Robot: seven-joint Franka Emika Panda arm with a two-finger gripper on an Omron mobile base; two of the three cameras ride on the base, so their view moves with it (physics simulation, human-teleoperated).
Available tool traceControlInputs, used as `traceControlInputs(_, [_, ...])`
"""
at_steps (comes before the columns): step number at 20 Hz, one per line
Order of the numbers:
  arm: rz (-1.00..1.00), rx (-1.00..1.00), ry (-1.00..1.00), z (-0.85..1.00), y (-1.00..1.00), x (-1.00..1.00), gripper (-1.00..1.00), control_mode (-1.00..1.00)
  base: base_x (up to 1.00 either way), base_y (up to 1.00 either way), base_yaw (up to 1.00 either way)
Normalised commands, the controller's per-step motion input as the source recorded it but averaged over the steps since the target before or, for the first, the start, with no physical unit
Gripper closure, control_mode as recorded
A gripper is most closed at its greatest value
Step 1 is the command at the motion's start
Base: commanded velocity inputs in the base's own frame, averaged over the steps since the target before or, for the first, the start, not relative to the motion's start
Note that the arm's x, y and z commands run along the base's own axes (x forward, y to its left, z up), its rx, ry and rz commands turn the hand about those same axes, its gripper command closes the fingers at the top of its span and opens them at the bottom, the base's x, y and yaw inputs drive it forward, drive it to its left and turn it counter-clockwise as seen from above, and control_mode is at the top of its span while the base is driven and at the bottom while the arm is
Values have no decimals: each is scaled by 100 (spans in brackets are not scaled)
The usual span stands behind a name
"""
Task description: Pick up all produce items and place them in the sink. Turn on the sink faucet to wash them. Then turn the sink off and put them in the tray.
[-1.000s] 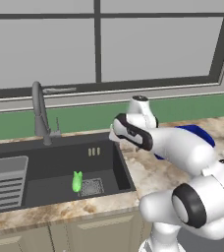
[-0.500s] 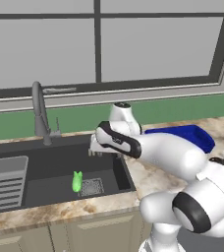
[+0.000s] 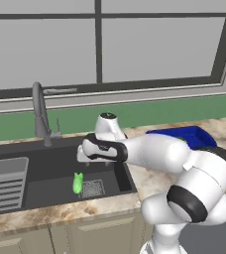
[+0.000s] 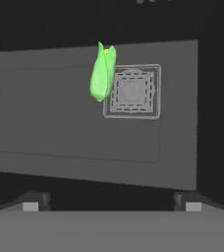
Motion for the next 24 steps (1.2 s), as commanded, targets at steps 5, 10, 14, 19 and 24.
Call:
traceControlInputs(5, [0, 0, 0, -26, 33, 27, -100, -100, 0, 0, 0])
traceControlInputs(10, [0, -2, 4, -27, 8, 25, -100, -100, 0, 0, 0])
traceControlInputs(14, [0, -4, 6, -26, 0, 22, -100, -100, 0, 0, 0])
traceControlInputs(19, [0, -3, 8, -18, 10, 29, -100, -100, 0, 0, 0])
traceControlInputs(24, [0, -4, 3, -30, 14, 24, -100, -100, 0, 0, 0])
